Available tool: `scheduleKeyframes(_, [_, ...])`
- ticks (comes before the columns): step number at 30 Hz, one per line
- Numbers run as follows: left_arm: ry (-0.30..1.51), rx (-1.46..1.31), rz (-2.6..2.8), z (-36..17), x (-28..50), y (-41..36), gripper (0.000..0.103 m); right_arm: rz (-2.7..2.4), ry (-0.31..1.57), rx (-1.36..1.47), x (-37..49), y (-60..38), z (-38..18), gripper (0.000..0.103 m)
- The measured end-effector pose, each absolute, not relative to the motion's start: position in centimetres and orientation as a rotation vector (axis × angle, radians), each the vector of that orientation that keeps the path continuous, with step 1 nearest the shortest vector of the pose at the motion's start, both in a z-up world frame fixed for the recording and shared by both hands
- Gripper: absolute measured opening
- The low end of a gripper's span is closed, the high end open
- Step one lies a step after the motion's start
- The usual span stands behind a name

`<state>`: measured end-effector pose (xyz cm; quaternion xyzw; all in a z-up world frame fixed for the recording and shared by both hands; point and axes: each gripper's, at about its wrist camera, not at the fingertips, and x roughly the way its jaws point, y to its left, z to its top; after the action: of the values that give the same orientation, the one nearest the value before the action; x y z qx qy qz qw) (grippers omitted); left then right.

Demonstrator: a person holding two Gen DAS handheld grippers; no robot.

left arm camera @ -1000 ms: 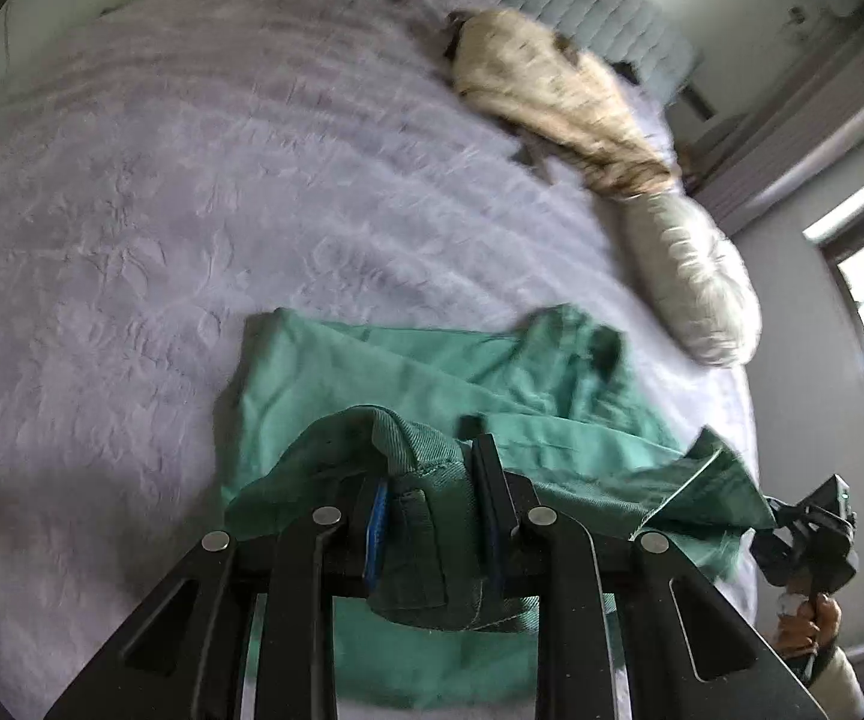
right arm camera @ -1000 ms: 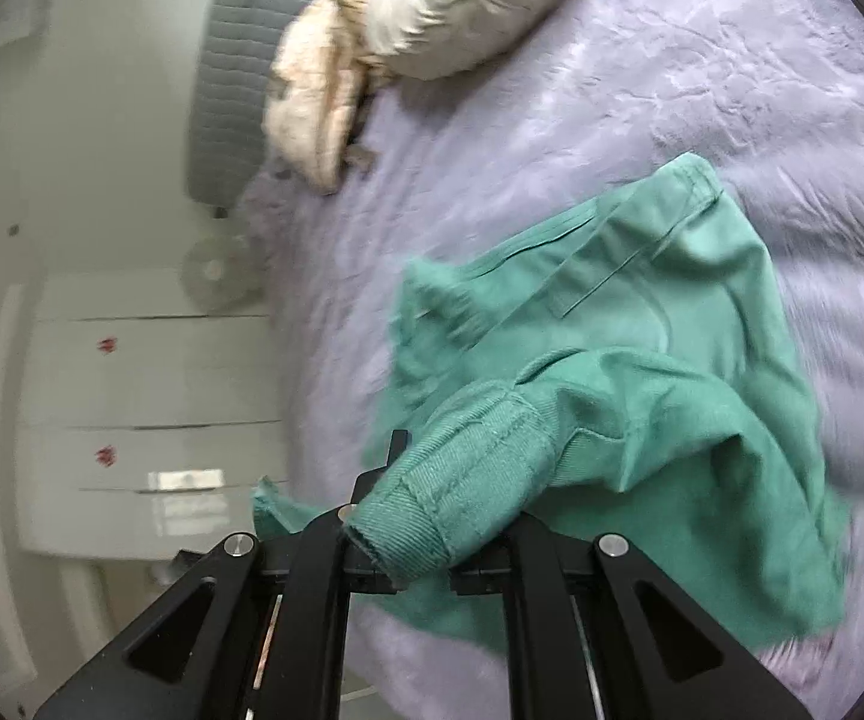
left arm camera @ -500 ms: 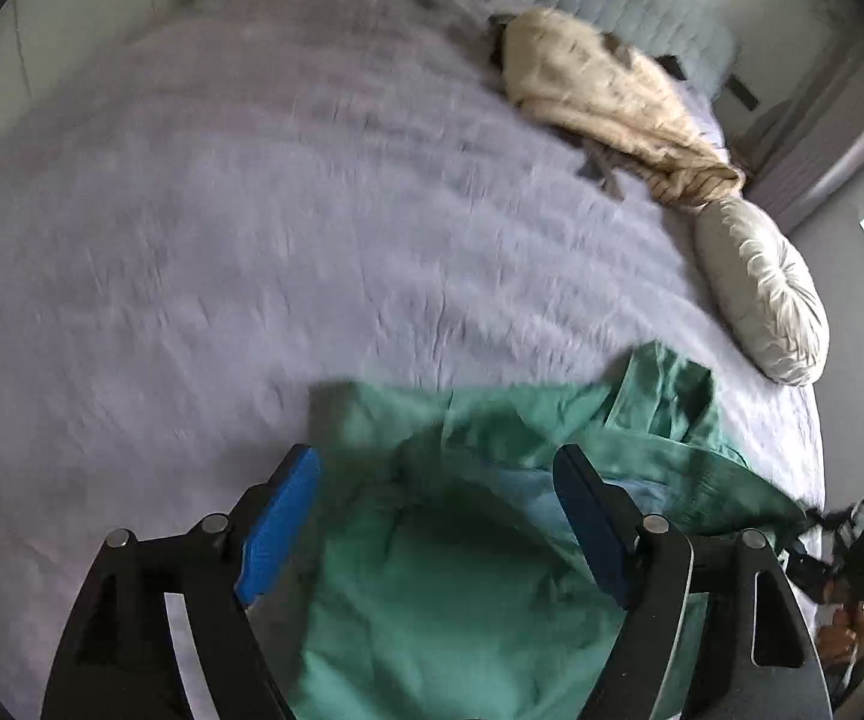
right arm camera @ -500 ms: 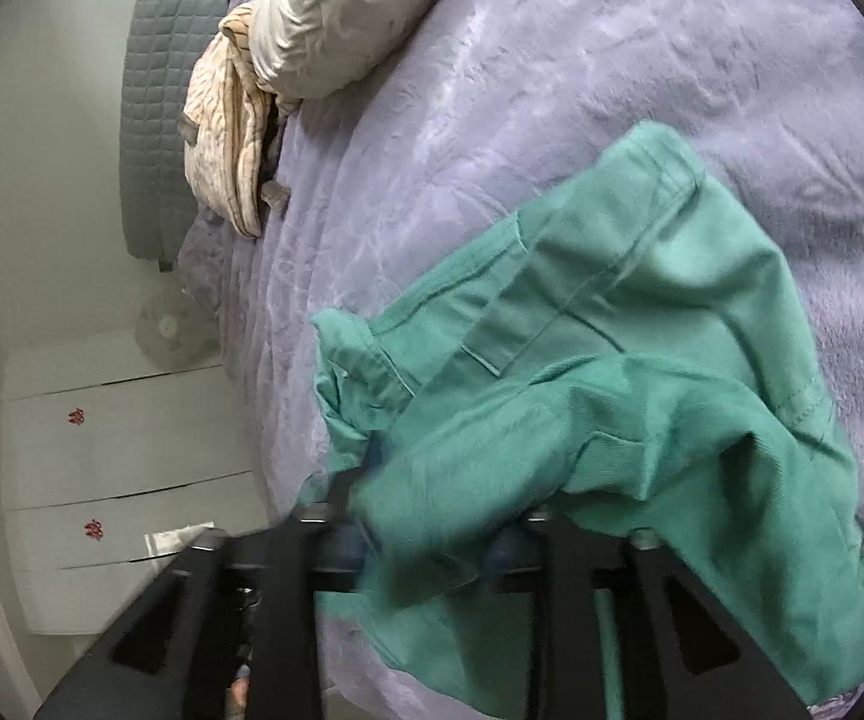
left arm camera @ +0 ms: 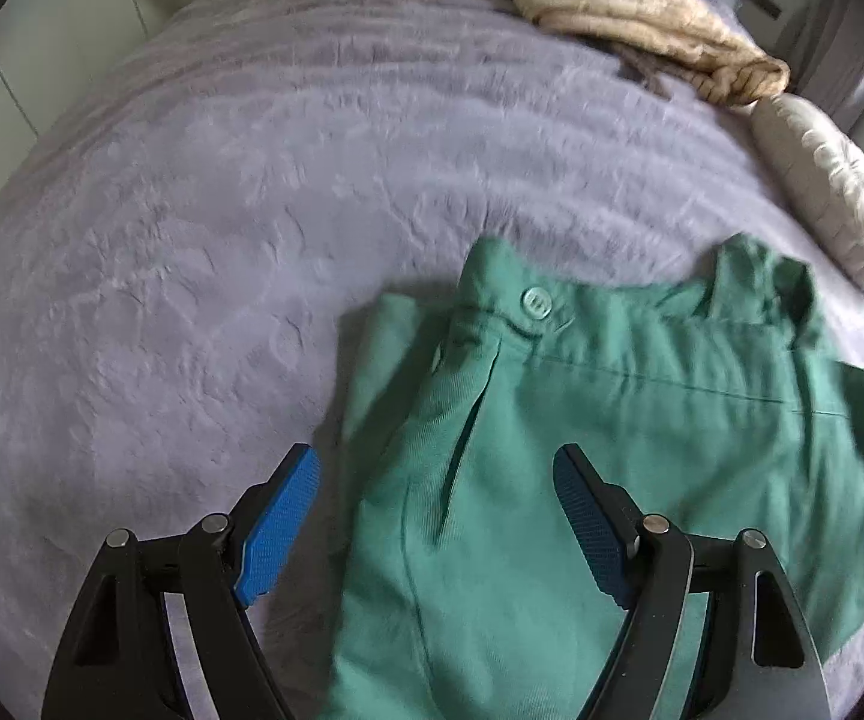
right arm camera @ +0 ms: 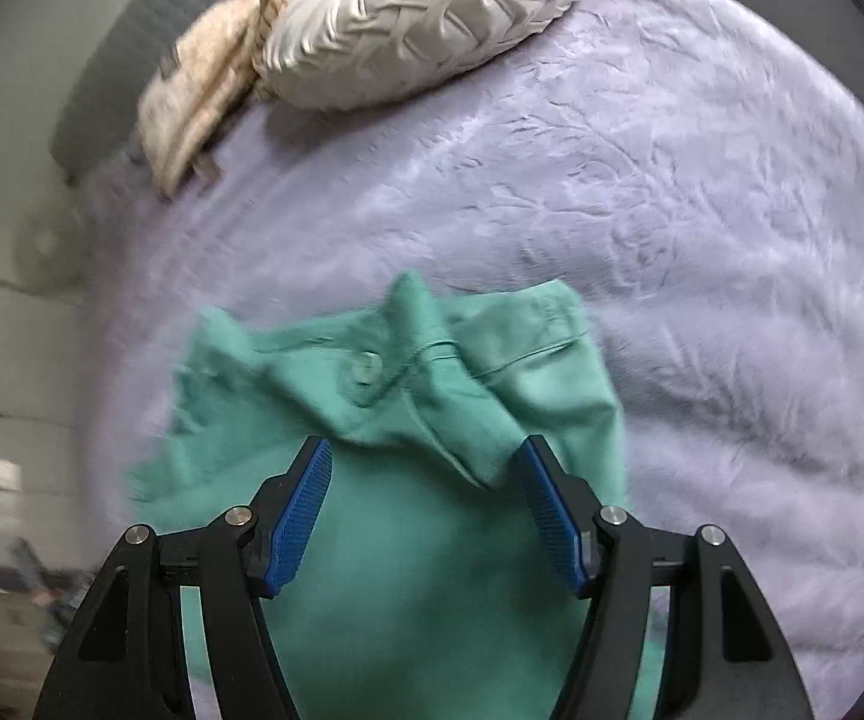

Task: Fold large clothes

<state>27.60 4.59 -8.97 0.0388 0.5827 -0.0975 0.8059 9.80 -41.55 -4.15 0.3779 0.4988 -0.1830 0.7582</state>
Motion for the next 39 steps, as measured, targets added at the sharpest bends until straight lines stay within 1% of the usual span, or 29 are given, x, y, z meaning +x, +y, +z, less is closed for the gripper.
scheduleKeyframes(2, [1.265, 0.076, -0.183, -9.8, 27.9, 4.8, 0.081, -0.426, 1.133, 0.727, 10.5, -41.3, -5.0, 0.07])
scheduleKeyframes(4, [1.269, 0.058, -0.165, -10.3, 28.4, 5.0, 0.081, -0.44, 1.168, 0.634, 11.3, -41.1, -5.7, 0.064])
scheduleKeyframes(5, [1.26, 0.062, -0.155, -10.4, 28.5, 5.0, 0.081, -0.445, 1.179, 0.611, 11.7, -41.2, -5.9, 0.05])
scheduleKeyframes(6, [1.253, 0.08, -0.137, -10.6, 28.6, 5.0, 0.081, -0.458, 1.189, 0.601, 11.8, -41.3, -5.9, 0.032])
scheduleKeyframes(7, [1.261, 0.112, -0.113, -11.2, 28.7, 5.0, 0.081, -0.514, 1.216, 0.596, 11.9, -42.1, -6.6, 0.029])
scheduleKeyframes(11, [1.312, 0.116, -0.074, -12.6, 28.8, 6.1, 0.081, -0.557, 1.211, 0.735, 10.9, -44.4, -8.2, 0.029])
scheduleKeyframes(13, [1.308, 0.104, -0.084, -11.9, 28.4, 7.1, 0.081, -0.571, 1.198, 0.731, 10.2, -44.4, -7.6, 0.031])
scheduleKeyframes(14, [1.307, 0.103, -0.102, -11.4, 28.0, 7.5, 0.081, -0.581, 1.198, 0.718, 9.8, -44.4, -7.1, 0.036])
scheduleKeyframes(18, [1.31, 0.112, -0.176, -9.8, 26.3, 9.1, 0.081, -0.532, 1.153, 0.72, 7.1, -43.3, -4.5, 0.037])
scheduleKeyframes(19, [1.322, 0.105, -0.198, -9.6, 25.7, 9.5, 0.081, -0.514, 1.141, 0.742, 6.1, -42.8, -3.9, 0.04])
scheduleKeyframes(21, [1.351, 0.086, -0.229, -9.6, 24.8, 10.1, 0.081, -0.473, 1.119, 0.802, 3.7, -41.3, -2.9, 0.055])
scheduleKeyframes(25, [1.431, 0.015, -0.308, -10.9, 22.4, 11.3, 0.081, -0.376, 1.086, 0.951, -0.2, -37.4, -2.4, 0.061])
scheduleKeyframes(26, [1.443, 0.012, -0.322, -11.3, 21.9, 11.2, 0.081, -0.349, 1.095, 0.993, -0.7, -36.2, -3.2, 0.065])
scheduleKeyframes(28, [1.466, 0.017, -0.352, -12.0, 20.8, 10.9, 0.081, -0.306, 1.13, 1.109, -2.9, -34.3, -4.7, 0.066])
scheduleKeyframes(29, [1.473, 0.014, -0.368, -12.3, 20.4, 10.8, 0.078, -0.305, 1.147, 1.157, -4.1, -33.4, -5.6, 0.066])
scheduleKeyframes(30, [1.48, 0.011, -0.386, -12.5, 20.1, 10.6, 0.067, -0.315, 1.152, 1.176, -4.6, -33.1, -6.2, 0.066])
scheduleKeyframes(31, [1.491, 0.014, -0.396, -12.8, 19.8, 10.3, 0.063, -0.346, 1.154, 1.194, -5.4, -32.8, -6.9, 0.066])
scheduleKeyframes(32, [1.491, 0.016, -0.398, -13.0, 19.6, 10.2, 0.061, -0.382, 1.142, 1.212, -6.0, -32.8, -7.4, 0.066])
scheduleKeyframes(33, [1.491, 0.011, -0.405, -13.0, 19.6, 10.2, 0.05, -0.41, 1.116, 1.239, -6.5, -33.0, -7.8, 0.066])
scheduleKeyframes(34, [1.497, 0.005, -0.406, -13.1, 19.6, 10.2, 0.036, -0.442, 1.065, 1.28, -7.0, -33.5, -8.2, 0.066])
scheduleKeyframes(35, [1.499, 0.003, -0.398, -13.1, 19.6, 10.3, 0.031, -0.472, 1.027, 1.304, -7.3, -33.9, -8.5, 0.066])
scheduleKeyframes(36, [1.499, -0.014, -0.399, -13.0, 19.7, 10.5, 0.02, -0.506, 0.995, 1.323, -7.6, -34.6, -8.8, 0.065])
scheduleKeyframes(37, [1.495, -0.049, -0.416, -12.6, 19.7, 11.0, 0.014, -0.528, 0.972, 1.343, -7.8, -35.2, -9.1, 0.058])
scheduleKeyframes(38, [1.486, -0.061, -0.427, -12.2, 19.5, 11.3, 0.014, -0.545, 0.969, 1.35, -7.8, -35.5, -9.3, 0.014])
scheduleKeyframes(39, [1.471, -0.057, -0.439, -11.6, 19.2, 11.5, 0.013, -0.559, 1.006, 1.342, -7.6, -35.8, -9.4, 0.003])
